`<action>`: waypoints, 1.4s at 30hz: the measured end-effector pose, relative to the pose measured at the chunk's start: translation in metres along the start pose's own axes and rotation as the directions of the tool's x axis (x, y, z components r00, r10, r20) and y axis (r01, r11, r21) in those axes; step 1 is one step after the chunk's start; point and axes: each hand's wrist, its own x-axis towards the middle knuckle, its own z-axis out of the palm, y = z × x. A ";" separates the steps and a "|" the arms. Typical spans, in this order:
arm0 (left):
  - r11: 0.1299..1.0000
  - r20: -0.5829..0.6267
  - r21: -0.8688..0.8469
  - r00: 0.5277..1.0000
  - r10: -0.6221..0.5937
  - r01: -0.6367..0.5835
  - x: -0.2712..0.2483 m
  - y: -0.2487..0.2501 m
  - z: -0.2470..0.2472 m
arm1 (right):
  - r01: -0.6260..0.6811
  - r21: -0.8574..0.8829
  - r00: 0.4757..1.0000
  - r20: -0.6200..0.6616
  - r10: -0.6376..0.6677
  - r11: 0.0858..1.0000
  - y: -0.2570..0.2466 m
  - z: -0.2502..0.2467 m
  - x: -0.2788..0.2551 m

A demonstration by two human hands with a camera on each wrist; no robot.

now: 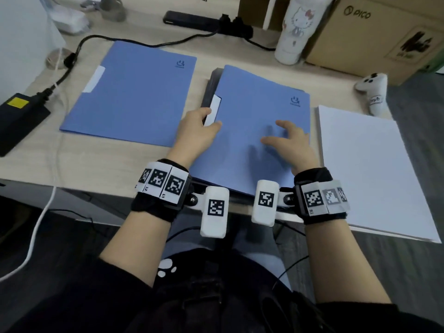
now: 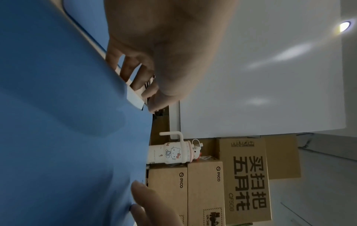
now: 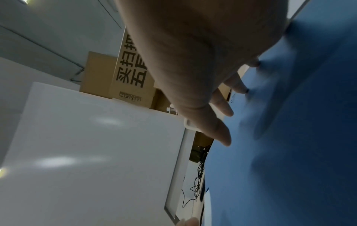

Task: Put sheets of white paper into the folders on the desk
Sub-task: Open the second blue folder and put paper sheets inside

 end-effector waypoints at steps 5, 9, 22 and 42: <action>0.974 -0.129 -0.226 0.991 -0.037 0.007 -0.003 0.009 0.008 | 0.066 -0.105 0.998 0.018 -0.065 0.992 0.009 -0.006 -0.007; 0.866 -0.139 -0.496 0.980 -0.145 0.057 0.001 0.017 0.002 | 0.117 -0.030 0.993 0.025 -0.116 0.993 0.014 -0.009 -0.013; 0.875 -0.036 -0.481 0.998 0.049 -0.061 -0.022 0.021 0.007 | 0.116 0.466 0.955 -0.295 0.031 0.877 0.016 -0.040 -0.015; 0.911 -0.065 -0.355 0.978 0.200 -0.210 -0.040 0.020 -0.005 | 0.401 0.657 0.827 -0.559 0.055 0.639 0.020 -0.057 -0.035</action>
